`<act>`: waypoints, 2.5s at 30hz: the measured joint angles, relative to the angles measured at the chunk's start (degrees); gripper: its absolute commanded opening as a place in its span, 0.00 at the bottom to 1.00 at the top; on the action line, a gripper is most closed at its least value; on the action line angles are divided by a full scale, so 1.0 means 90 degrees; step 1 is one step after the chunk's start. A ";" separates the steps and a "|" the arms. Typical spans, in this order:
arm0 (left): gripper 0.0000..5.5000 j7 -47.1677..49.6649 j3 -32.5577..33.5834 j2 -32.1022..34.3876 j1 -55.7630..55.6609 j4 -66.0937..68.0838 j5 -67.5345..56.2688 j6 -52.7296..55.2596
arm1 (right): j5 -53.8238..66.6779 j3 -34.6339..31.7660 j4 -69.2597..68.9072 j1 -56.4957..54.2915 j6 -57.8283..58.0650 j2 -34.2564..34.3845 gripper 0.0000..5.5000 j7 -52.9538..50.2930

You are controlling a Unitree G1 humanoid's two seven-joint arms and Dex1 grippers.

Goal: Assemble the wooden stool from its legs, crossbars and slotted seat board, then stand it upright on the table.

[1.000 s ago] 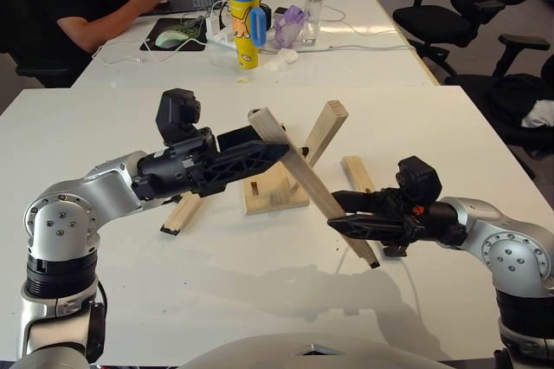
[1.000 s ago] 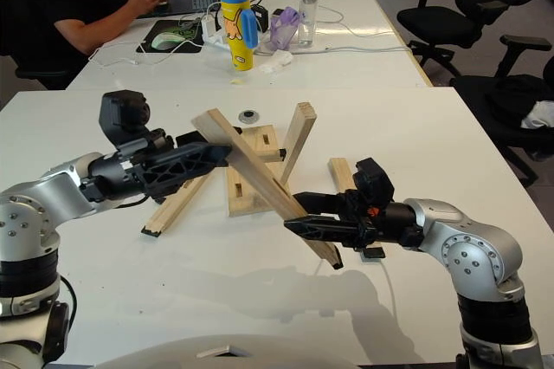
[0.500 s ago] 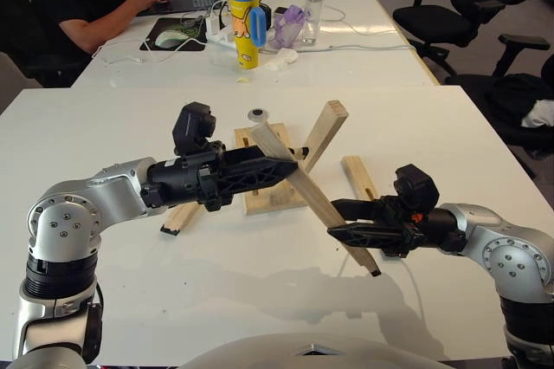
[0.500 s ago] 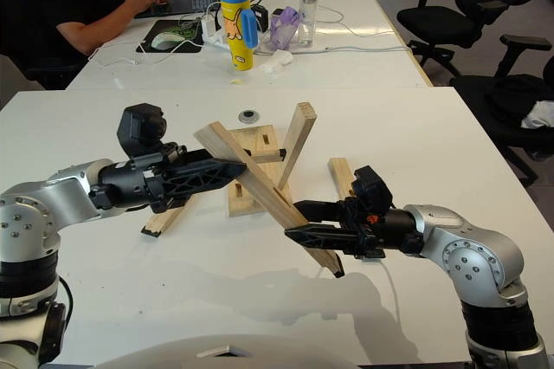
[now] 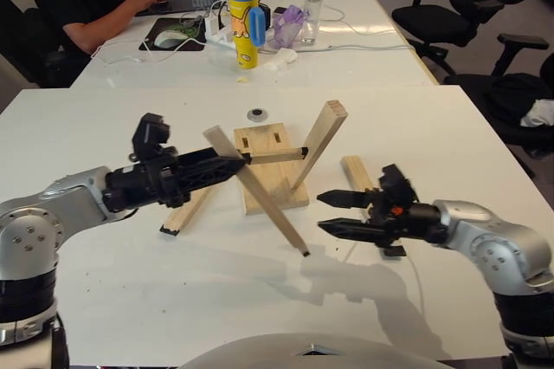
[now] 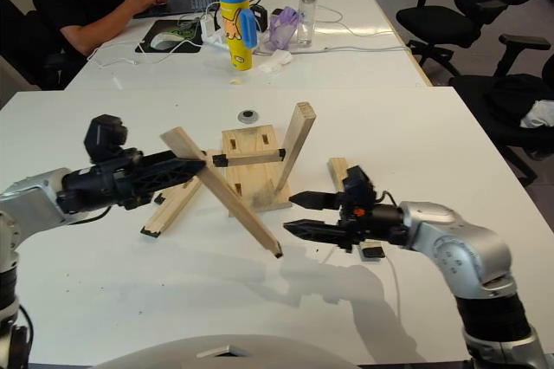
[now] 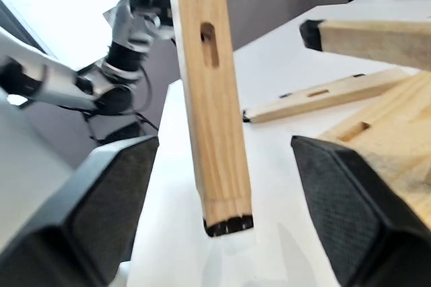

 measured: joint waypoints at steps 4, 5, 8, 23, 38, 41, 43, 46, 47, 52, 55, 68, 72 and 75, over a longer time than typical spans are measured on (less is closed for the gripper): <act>0.37 -0.0634 0.0249 0.0368 0.0144 0.0494 0.0687 -0.0175 | -0.1371 0.0810 0.0238 0.0059 -0.0939 0.0525 0.66 -0.0660; 0.37 -0.0764 0.0304 0.0417 0.0134 0.0618 0.0810 -0.0244 | -0.1583 0.0956 0.0275 0.0039 -0.1055 0.0631 0.66 -0.0768; 0.37 -0.1039 0.0374 0.0447 0.0031 0.0924 0.1132 -0.0421 | -0.2080 0.1372 0.0541 -0.0078 -0.1194 0.0843 0.66 -0.1000; 0.37 -0.1247 0.0282 -0.0101 -0.0385 0.1255 0.2382 -0.1472 | -0.3333 0.1825 0.2050 -0.0868 -0.0818 0.1466 0.66 -0.2045; 0.37 -0.1158 -0.0168 -0.0852 -0.0665 0.1172 0.3143 -0.2139 | -0.2264 0.1051 0.0978 -0.0880 0.0032 0.1630 0.56 -0.1789; 0.37 -0.1217 -0.0411 -0.0893 -0.0757 0.1204 0.3439 -0.2302 | -0.2525 0.1059 0.1196 -0.0881 -0.0189 0.2001 0.53 -0.2307; 0.37 -0.1289 -0.0548 -0.0935 -0.0767 0.1287 0.3598 -0.2394 | -0.2770 0.1074 0.1500 -0.0880 -0.0491 0.2216 0.53 -0.2621; 0.37 -0.1405 -0.0680 -0.0984 -0.0854 0.1436 0.3810 -0.2639 | -0.2930 0.1116 0.1896 -0.0869 -0.0817 0.2531 0.53 -0.2858; 0.37 -0.1450 -0.0732 -0.0982 -0.0881 0.1464 0.3887 -0.2737 | -0.3057 0.1166 0.2093 -0.0869 -0.0944 0.2631 0.53 -0.2943; 0.37 -0.1632 -0.0936 -0.0904 -0.1031 0.1729 0.4241 -0.2875 | -0.3568 0.1467 0.2417 -0.0967 -0.1237 0.2794 0.53 -0.3212; 0.37 -0.1781 -0.1062 -0.0873 -0.1200 0.1811 0.4396 -0.2948 | -0.3812 0.1635 0.2493 -0.1061 -0.1251 0.2763 0.53 -0.3261; 0.37 -0.2116 -0.2008 -0.0427 -0.1926 0.1319 0.5173 -0.2705 | -0.4080 0.1985 0.2449 -0.1275 -0.0977 0.2489 0.53 -0.3148; 0.37 -0.2054 -0.2126 -0.0542 -0.1811 0.1370 0.5237 -0.3035 | -0.4077 0.2009 0.2450 -0.1284 -0.0925 0.2464 0.53 -0.3146; 0.37 -0.1961 -0.2190 -0.0682 -0.1743 0.1537 0.5270 -0.3186 | -0.4076 0.2055 0.2455 -0.1304 -0.0913 0.2426 0.53 -0.3132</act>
